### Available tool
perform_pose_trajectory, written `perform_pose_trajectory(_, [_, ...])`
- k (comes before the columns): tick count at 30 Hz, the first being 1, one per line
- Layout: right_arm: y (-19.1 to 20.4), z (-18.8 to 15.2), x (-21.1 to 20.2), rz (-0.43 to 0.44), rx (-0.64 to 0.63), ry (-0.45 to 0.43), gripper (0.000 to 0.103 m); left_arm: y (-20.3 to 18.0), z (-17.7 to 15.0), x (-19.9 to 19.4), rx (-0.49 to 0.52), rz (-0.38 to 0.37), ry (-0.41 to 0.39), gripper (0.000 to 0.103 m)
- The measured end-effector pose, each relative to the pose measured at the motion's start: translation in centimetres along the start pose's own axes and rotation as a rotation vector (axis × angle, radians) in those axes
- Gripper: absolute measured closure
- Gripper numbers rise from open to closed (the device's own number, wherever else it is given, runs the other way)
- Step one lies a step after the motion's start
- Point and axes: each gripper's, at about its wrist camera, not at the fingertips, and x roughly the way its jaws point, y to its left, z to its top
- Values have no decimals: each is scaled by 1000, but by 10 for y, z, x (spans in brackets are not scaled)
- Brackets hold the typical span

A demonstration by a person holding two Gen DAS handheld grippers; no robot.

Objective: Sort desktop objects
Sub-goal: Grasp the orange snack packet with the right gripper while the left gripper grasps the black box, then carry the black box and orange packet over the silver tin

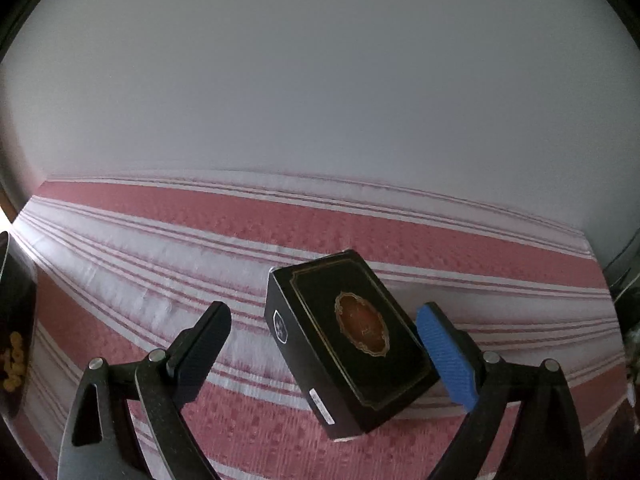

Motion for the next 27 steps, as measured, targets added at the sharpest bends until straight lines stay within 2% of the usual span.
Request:
perform_pose_trajectory(4, [3,-3,-2,10,-4,5,71,1,6,10,-47,-38,73,7])
perform_pose_trajectory(8, [4,-2,0,10,-12,7,71,-8,9,22,-29,-34,128,7])
perform_pose_trajectory(11, [2,-2,0,8,-2,9,71,-10,2,42,-37,-56,243,6])
perform_pose_trajectory(14, [1,-2,2,7,1,16,71,-15,-3,38,-11,-64,168,5])
perform_pose_trajectory(16, [1,-2,2,4,1,17,71,-17,-10,39,8,-64,149,10])
perform_pose_trajectory(18, [1,-1,2,7,3,18,71,-24,-17,35,83,-40,79,26])
perform_pose_trajectory(19, [1,-1,3,10,2,18,71,-26,-20,33,115,-41,47,38])
perform_pose_trajectory(20, [1,-1,2,9,2,18,71,-25,-19,30,120,-85,38,53])
perform_pose_trajectory(23, [1,-1,4,15,7,27,71,-22,-21,29,146,-121,38,53])
perform_pose_trajectory(27, [1,-2,3,17,14,27,71,-11,-23,26,126,-184,26,53])
